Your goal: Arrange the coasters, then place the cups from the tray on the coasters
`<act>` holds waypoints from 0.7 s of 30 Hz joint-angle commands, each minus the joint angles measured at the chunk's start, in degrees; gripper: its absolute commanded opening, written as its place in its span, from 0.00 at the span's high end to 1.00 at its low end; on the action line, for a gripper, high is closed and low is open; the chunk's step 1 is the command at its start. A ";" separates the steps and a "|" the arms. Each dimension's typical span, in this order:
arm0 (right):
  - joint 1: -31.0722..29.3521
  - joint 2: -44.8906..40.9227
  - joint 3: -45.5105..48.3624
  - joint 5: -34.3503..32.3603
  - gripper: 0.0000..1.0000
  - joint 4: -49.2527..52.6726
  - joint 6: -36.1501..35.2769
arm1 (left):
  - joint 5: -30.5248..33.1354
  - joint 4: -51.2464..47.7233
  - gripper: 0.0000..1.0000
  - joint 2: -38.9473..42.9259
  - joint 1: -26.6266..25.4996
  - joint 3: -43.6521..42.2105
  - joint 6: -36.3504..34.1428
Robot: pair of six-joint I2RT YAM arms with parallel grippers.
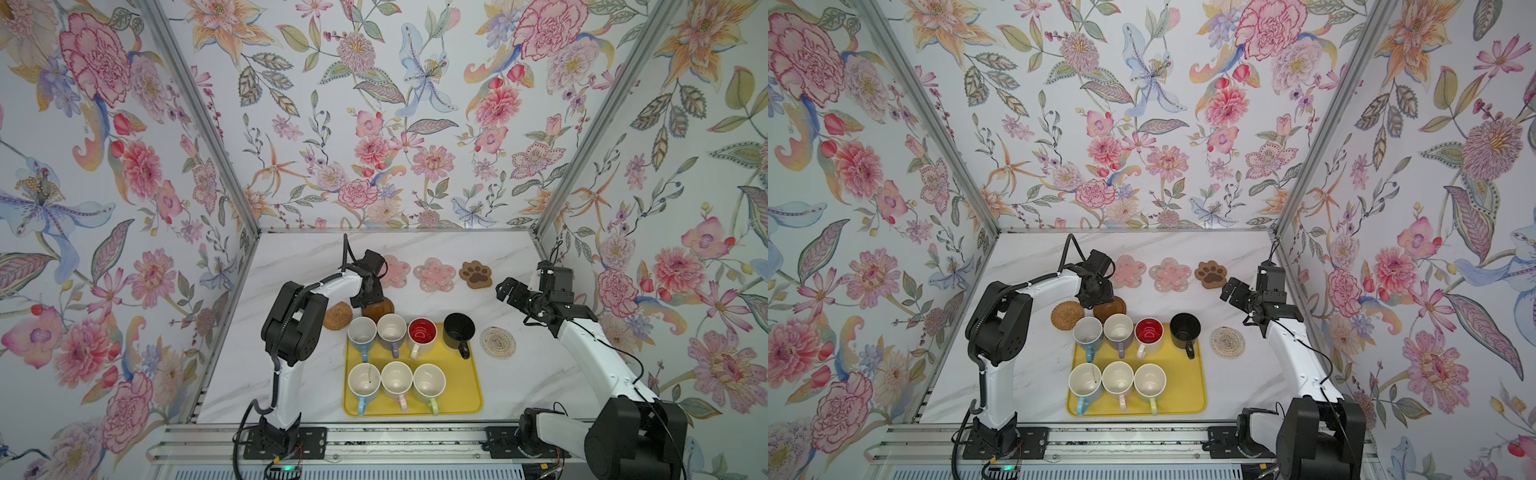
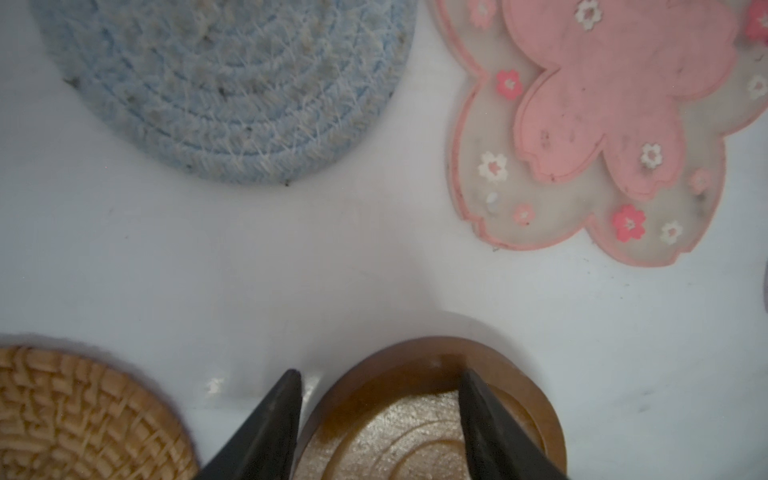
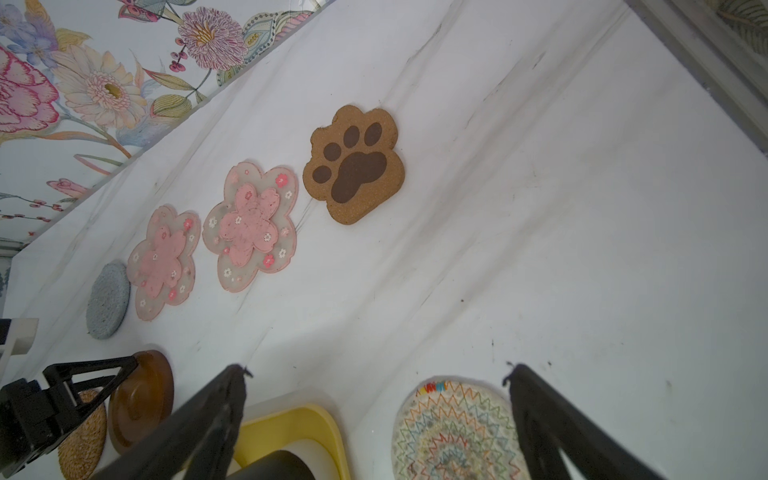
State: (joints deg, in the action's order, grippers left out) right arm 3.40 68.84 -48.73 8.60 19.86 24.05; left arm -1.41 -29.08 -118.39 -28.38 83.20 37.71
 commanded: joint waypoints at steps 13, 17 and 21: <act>0.64 -1.16 0.82 0.63 0.01 -0.26 -0.37 | -3.87 2.01 0.38 -3.69 -1.53 3.40 2.35; 0.73 -1.25 0.88 0.63 0.01 -0.21 -0.32 | -4.68 2.34 0.38 -4.36 -2.25 4.34 2.71; 0.75 -1.34 0.92 0.71 0.01 -0.33 -0.30 | -5.40 2.80 0.39 -4.92 -2.86 4.70 3.24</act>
State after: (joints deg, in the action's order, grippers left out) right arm 3.90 68.66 -48.62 8.64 19.86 24.05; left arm -4.60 -25.87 -121.30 -30.33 86.83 39.70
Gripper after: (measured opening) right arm 0.992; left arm 0.616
